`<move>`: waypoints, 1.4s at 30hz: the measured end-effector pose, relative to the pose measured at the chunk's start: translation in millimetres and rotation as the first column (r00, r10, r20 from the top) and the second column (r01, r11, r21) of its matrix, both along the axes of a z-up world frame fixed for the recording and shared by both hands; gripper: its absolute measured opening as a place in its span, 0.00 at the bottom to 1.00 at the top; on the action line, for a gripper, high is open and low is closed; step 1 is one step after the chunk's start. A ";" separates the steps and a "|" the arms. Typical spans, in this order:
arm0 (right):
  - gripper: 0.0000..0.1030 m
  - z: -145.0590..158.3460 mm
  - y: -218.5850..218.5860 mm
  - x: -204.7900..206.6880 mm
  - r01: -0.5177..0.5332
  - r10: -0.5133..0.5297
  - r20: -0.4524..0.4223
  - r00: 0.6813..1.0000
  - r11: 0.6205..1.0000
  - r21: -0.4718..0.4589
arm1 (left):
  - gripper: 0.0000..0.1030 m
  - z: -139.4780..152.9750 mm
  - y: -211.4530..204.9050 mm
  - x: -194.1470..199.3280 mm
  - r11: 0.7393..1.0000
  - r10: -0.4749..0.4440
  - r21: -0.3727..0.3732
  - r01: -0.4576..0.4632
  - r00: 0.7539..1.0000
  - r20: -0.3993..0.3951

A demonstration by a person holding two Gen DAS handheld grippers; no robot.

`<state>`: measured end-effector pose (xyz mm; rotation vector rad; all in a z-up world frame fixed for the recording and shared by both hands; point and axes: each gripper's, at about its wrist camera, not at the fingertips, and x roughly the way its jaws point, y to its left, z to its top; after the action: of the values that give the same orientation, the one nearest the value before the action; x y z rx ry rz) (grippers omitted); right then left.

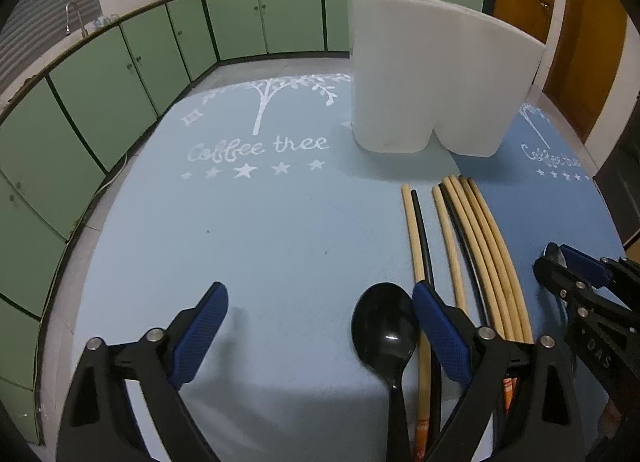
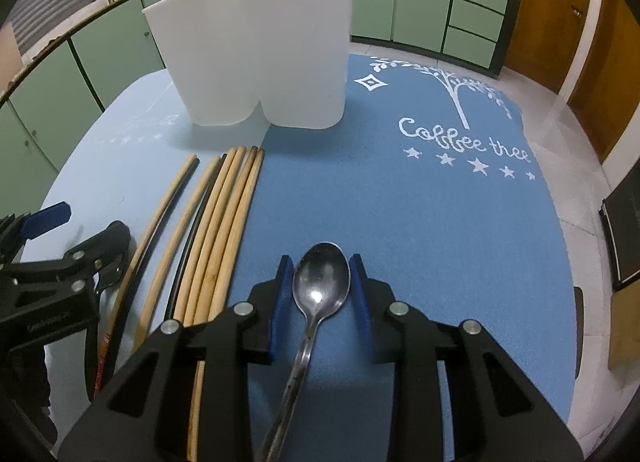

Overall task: Organize utensils
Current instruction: 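Grasp the black spoon with the left tool while the right tool grasps the metal spoon, then lift both spoons into the white holder and open both tools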

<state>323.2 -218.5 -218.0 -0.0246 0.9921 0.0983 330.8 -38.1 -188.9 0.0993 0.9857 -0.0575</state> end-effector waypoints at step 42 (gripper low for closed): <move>0.26 35.0 -24.0 -9.2 -0.020 0.004 0.124 0.992 0.992 0.127 | 0.25 49.8 22.4 -36.7 0.982 -0.082 -0.149 0.115 0.974 0.211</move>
<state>314.0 -242.6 -183.0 0.0807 0.8603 0.1694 294.1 -15.7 -139.1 0.0062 0.7676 -0.2141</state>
